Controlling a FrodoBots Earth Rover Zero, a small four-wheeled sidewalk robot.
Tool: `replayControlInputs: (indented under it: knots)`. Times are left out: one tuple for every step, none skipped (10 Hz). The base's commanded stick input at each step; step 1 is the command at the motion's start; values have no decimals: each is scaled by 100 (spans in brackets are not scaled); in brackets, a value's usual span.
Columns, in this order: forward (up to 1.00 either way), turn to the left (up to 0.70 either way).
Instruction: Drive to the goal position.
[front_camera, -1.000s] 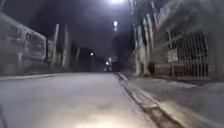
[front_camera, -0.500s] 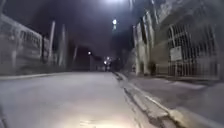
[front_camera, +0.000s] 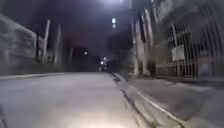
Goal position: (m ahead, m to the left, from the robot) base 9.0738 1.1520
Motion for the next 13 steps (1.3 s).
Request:
replayControlInputs:
  knots:
    - [70, 0]
    - [70, 0]
    - [70, 0]
    - [70, 0]
    - [70, 0]
    - [70, 0]
    - [70, 0]
    - [70, 0]
    - [70, 0]
    - [70, 0]
    - [70, 0]
    - [70, 0]
    - [70, 0]
